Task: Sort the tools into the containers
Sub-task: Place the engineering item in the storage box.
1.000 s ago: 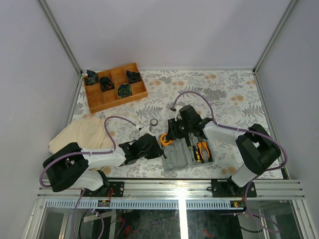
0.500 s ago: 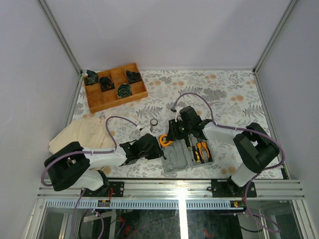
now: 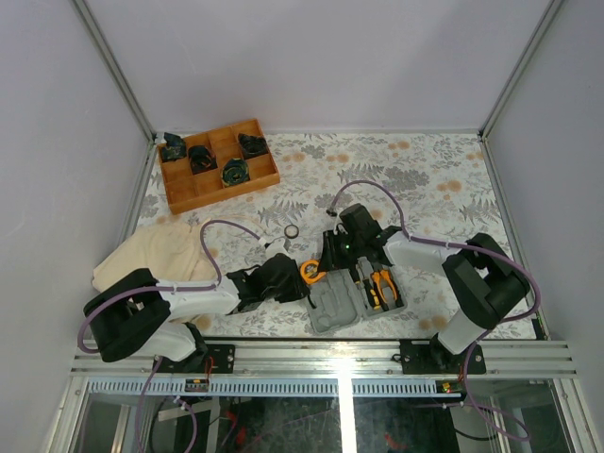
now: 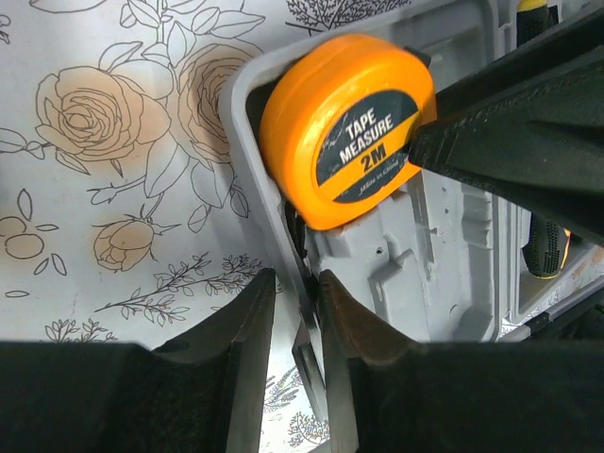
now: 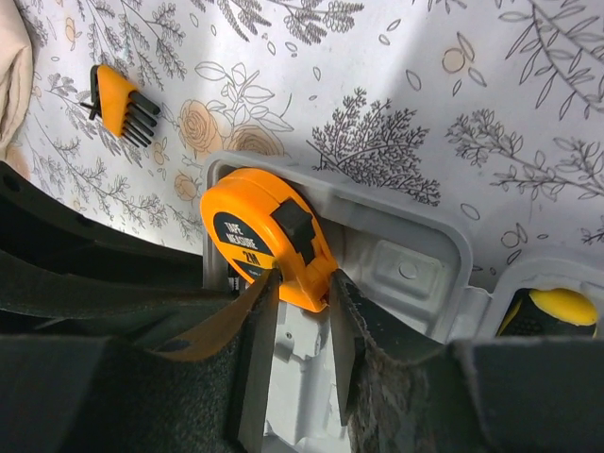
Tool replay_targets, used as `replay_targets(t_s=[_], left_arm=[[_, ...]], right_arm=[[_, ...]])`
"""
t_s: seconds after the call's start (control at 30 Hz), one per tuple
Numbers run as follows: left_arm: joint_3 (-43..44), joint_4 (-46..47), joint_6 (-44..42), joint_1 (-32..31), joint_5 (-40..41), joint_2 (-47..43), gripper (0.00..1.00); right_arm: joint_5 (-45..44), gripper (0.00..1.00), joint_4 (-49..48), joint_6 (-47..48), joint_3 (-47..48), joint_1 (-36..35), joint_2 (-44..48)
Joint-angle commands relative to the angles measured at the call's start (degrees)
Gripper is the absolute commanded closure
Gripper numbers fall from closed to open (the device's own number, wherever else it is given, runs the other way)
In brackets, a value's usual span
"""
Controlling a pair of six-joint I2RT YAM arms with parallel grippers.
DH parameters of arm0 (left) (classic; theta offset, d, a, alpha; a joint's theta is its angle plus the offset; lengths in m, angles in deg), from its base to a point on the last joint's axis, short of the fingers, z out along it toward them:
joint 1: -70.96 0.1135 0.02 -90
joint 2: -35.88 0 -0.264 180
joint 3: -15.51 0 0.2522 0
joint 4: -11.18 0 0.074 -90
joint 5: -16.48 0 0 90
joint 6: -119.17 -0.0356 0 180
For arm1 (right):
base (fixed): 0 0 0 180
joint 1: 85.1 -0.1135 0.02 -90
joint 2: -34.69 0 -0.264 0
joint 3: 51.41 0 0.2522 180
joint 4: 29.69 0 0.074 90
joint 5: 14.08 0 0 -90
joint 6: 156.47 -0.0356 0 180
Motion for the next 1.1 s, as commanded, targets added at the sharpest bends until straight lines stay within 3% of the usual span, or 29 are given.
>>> replay_targets(t_s=[0.0,0.27,0.5,0.73,0.93,1.07], left_arm=[[0.12,0.84,-0.50,-0.34,0.97,0.40,0.76],[0.09,1.07,-0.46,-0.39,0.96,0.71,0.77],[-0.06,1.27,-0.28,-0.50,1.05,0.85,0.77],[-0.08,1.27,-0.26,-0.55,0.99,0.79,0.78],[-0.22,1.13,-0.19,-0.57,1.06,0.63,0.78],[-0.37,1.05,-0.04,-0.66,1.31,0.39,0.78]], right_arm=[[0.80,0.65,4.30,-2.11,0.14,-1.90,1.66],[-0.36,0.68,4.77,-3.96,0.27,-3.72,2.96],[0.49,0.77,5.74,-4.95,0.83,-4.56,4.77],[-0.44,0.78,6.26,-4.43,-0.07,-4.93,4.31],[-8.72,0.63,10.00,-0.34,2.63,-4.89,6.70],[-13.55,0.59,12.83,3.12,6.26,-4.93,8.79]])
